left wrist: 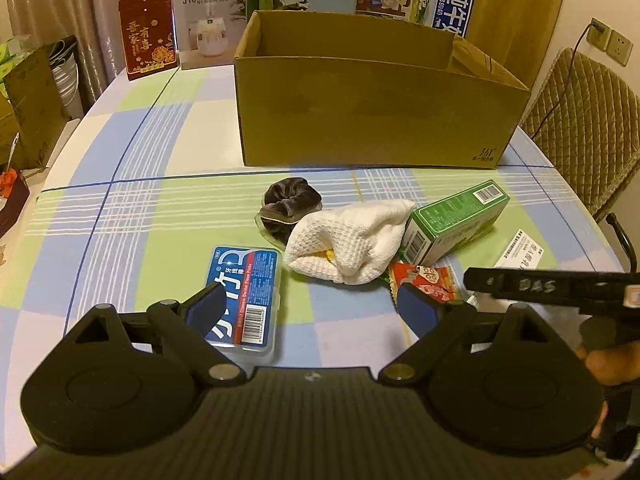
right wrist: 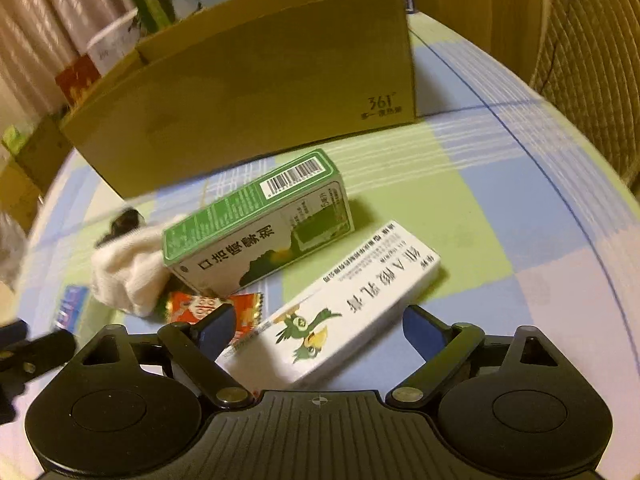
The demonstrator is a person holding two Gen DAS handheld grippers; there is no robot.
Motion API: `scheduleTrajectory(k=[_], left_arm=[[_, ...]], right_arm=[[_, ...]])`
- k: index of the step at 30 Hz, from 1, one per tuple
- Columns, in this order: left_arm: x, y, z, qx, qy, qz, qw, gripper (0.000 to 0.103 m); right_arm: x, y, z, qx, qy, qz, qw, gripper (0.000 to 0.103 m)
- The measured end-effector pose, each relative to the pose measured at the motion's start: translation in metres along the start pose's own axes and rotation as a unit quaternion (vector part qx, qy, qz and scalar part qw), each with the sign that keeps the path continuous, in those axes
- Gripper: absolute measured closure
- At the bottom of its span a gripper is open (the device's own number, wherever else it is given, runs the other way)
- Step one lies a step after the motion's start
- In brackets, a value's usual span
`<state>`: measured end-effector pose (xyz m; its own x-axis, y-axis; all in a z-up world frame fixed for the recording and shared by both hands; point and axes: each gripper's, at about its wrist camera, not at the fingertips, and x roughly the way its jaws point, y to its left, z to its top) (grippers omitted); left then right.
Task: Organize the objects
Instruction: 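Grasp the white ointment box with the right tool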
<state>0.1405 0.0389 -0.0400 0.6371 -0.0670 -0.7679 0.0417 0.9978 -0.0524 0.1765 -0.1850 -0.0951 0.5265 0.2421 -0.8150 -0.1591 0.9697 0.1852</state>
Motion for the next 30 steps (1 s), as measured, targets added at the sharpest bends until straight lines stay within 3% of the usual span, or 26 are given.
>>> scheduleTrajectory(k=[2, 7, 13, 18, 23, 28, 30], left_arm=[[0.001, -0.002, -0.001, 0.002, 0.001, -0.004, 1.0, 0.013], [0.003, -0.008, -0.005, 0.007, 0.003, -0.018, 0.9998, 0.013], [0.01, -0.028, -0.011, 0.025, 0.01, -0.051, 0.9983, 0.017], [0.028, -0.051, -0.013, 0.041, 0.018, -0.068, 0.9967, 0.026], [0.05, -0.065, -0.012, 0.032, 0.023, -0.076, 0.9964, 0.026], [0.07, -0.064, -0.01, 0.009, 0.03, -0.072, 0.997, 0.044], [0.072, -0.066, -0.01, 0.012, 0.021, -0.063, 0.9977, 0.059]], right_arm=[[0.002, 0.002, -0.001, -0.02, 0.0, -0.004, 1.0, 0.019], [-0.006, -0.01, -0.002, -0.04, 0.006, 0.009, 0.999, 0.047], [-0.023, -0.032, -0.008, -0.063, 0.005, 0.0, 0.998, 0.065], [-0.03, -0.046, -0.012, -0.054, -0.001, -0.011, 0.998, 0.067], [-0.028, -0.051, -0.012, -0.054, -0.005, -0.002, 0.999, 0.066], [-0.026, -0.054, -0.012, -0.048, -0.008, 0.0, 0.999, 0.06], [-0.025, -0.054, -0.012, -0.049, -0.01, 0.0, 0.999, 0.06]])
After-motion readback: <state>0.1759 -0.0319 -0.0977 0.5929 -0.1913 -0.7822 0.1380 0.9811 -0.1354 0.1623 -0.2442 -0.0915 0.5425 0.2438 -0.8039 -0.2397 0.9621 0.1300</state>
